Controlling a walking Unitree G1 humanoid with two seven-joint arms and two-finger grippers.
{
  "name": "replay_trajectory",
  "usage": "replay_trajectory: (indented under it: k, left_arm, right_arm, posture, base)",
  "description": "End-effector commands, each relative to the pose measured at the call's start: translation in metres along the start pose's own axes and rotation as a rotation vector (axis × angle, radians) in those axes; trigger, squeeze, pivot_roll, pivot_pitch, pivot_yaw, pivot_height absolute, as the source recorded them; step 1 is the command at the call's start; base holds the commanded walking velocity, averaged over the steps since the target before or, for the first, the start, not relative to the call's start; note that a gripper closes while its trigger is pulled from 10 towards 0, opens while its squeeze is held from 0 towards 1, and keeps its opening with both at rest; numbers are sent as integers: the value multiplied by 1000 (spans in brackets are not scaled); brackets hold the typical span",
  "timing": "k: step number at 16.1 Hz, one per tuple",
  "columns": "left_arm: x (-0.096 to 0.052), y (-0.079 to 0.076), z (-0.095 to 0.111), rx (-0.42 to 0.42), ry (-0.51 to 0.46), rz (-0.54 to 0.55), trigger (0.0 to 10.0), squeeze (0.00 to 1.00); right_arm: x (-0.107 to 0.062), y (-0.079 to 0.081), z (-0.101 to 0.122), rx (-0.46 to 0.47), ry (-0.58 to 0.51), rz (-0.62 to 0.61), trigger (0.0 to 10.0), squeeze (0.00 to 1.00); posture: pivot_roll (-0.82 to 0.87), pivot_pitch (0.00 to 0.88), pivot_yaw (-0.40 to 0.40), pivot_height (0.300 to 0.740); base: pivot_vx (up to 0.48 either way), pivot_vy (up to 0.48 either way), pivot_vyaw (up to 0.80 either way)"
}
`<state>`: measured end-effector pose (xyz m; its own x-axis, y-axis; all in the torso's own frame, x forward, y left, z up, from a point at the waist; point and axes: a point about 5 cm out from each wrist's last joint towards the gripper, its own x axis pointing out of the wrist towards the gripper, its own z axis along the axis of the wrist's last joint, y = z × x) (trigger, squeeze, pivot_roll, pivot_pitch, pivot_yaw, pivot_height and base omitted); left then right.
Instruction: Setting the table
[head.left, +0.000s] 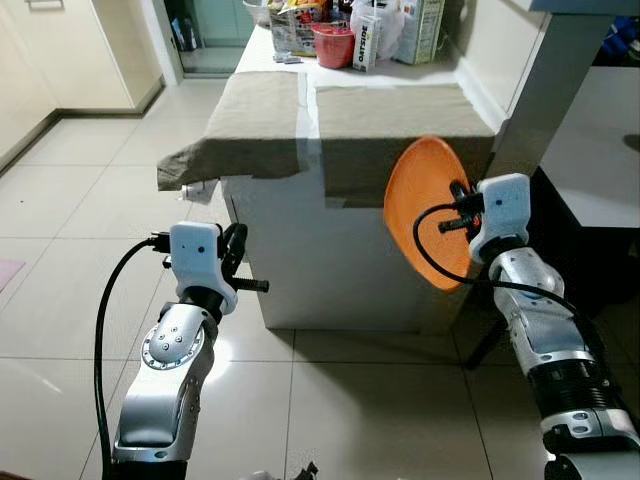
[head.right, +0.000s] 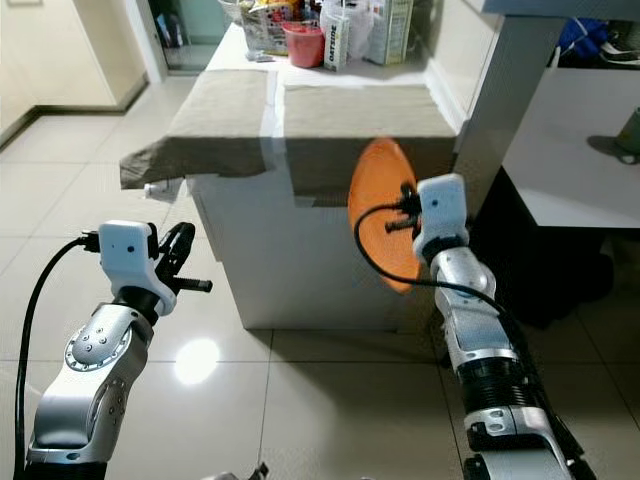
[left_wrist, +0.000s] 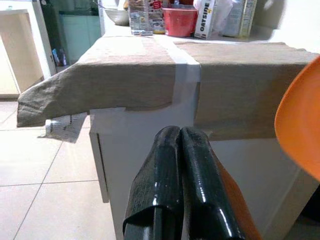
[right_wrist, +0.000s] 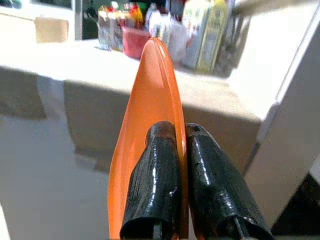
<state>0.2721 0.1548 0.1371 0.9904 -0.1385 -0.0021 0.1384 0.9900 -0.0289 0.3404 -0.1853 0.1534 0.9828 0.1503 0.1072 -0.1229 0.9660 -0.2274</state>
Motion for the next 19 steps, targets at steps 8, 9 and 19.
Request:
replay_trajectory:
  k: [8,9,19]
  left_arm:
    - [1,1,8,-18,-22,-14,10000,0]
    - [1,1,8,-22,-21,-14,10000,0]
    - [4,-6,8,-23,-27,-14,10000,0]
  right_arm:
    - [10,5,39,-3,-241,-36,0,0]
    - [11,7,40,-1,-241,-33,0,0]
    - [11,20,36,-9,-252,10,0,0]
  posture:
    - [-97,0,48,740]
    - [-97,0,48,740]
    - [-100,0,52,740]
  base:
    - [0,0,0]
    - [0,-480,0]
    - [0,-476,0]
